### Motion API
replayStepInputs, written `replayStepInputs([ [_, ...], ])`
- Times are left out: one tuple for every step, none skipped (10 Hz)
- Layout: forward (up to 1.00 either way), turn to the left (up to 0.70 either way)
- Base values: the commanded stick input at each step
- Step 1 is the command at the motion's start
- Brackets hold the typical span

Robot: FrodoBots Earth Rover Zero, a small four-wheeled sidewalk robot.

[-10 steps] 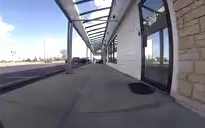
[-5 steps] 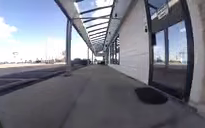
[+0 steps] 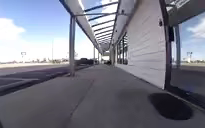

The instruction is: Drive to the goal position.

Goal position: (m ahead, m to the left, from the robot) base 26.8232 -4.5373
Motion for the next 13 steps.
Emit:
replayStepInputs([
  [0.85, 0.00],
  [0.85, 0.00],
  [0.85, 0.00],
  [0.85, 0.00],
  [0.85, 0.00],
  [0.85, 0.00],
  [0.85, 0.00],
  [0.85, 0.00],
  [0.85, 0.00],
  [0.85, 0.00],
  [0.85, 0.00],
  [0.85, 0.00],
  [0.85, 0.00],
])
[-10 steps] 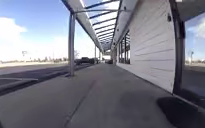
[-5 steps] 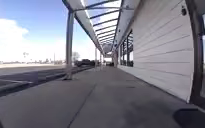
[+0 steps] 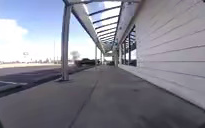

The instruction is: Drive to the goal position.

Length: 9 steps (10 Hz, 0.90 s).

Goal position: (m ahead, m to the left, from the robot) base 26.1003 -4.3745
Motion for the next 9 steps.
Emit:
replayStepInputs([
  [0.85, -0.25],
  [0.85, -0.27],
  [0.85, -0.12],
  [0.85, 0.00],
  [0.85, 0.00],
  [0.85, 0.00],
  [0.85, 0.00],
  [0.85, 0.00],
  [0.85, 0.00],
])
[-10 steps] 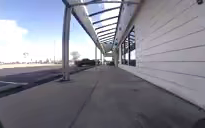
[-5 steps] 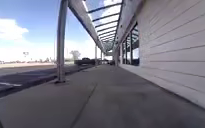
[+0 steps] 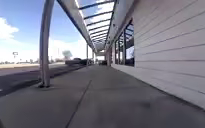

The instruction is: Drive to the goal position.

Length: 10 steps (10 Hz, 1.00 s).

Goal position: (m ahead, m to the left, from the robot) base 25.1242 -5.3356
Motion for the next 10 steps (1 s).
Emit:
replayStepInputs([
  [0.85, 0.00],
  [0.85, 0.00],
  [0.85, 0.00],
  [0.85, 0.00],
  [0.85, 0.00],
  [0.85, 0.00],
  [0.85, 0.00],
  [0.85, 0.00],
  [0.85, 0.00],
  [0.85, 0.00],
])
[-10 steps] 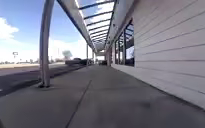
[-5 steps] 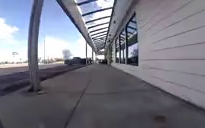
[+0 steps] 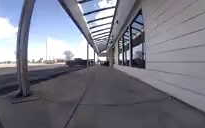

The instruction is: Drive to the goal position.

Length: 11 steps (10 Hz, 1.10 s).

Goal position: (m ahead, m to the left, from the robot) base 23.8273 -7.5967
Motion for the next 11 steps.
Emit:
replayStepInputs([
  [0.85, 0.02],
  [0.85, 0.08],
  [0.85, 0.15],
  [0.85, 0.21],
  [0.85, 0.26],
  [0.85, 0.19],
  [0.85, 0.12],
  [0.85, 0.05],
  [0.85, 0.00],
  [0.85, 0.00],
  [0.85, 0.00],
])
